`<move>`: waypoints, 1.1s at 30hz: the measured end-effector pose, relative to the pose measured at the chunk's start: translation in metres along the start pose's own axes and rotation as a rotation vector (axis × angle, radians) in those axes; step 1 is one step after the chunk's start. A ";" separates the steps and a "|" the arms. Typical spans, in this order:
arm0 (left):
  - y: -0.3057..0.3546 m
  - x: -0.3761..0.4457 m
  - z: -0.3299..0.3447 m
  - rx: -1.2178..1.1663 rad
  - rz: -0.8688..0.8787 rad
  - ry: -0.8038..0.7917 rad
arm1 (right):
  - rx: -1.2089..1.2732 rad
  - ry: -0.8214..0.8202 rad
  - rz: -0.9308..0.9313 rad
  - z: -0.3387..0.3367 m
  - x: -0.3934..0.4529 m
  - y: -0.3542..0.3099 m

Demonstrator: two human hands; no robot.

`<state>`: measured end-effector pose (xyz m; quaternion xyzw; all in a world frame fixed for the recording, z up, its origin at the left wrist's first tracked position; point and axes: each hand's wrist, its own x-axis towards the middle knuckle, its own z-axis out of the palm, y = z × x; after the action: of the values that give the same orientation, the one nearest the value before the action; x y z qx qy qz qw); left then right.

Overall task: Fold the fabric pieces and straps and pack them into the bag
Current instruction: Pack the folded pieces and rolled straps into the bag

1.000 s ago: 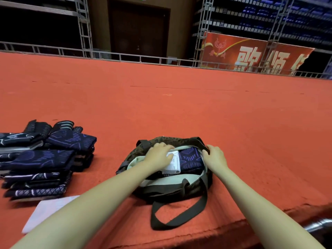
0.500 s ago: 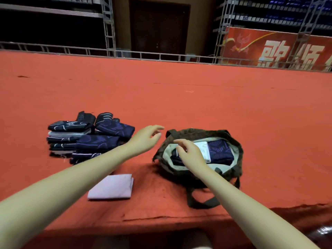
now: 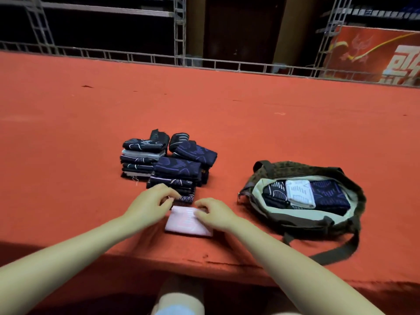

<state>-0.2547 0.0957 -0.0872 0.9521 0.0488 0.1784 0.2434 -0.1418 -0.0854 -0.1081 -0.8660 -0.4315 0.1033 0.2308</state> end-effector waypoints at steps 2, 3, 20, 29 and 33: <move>0.001 0.006 -0.010 -0.044 0.050 0.157 | -0.100 -0.066 0.007 0.008 0.007 -0.004; 0.003 0.012 -0.016 -0.046 0.083 0.228 | -0.105 -0.090 0.027 0.009 0.010 -0.005; 0.001 0.127 -0.045 0.363 -0.035 -0.468 | 0.309 0.131 0.427 -0.027 -0.032 0.060; 0.037 0.118 -0.068 0.409 0.016 -0.417 | 0.527 0.313 0.435 -0.013 -0.045 0.063; 0.059 0.097 -0.064 0.013 0.006 -0.324 | 0.616 0.376 0.263 -0.023 -0.056 0.056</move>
<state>-0.1872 0.0897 0.0245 0.9701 0.0072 0.0228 0.2414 -0.1279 -0.1661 -0.1168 -0.8078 -0.2156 0.0964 0.5400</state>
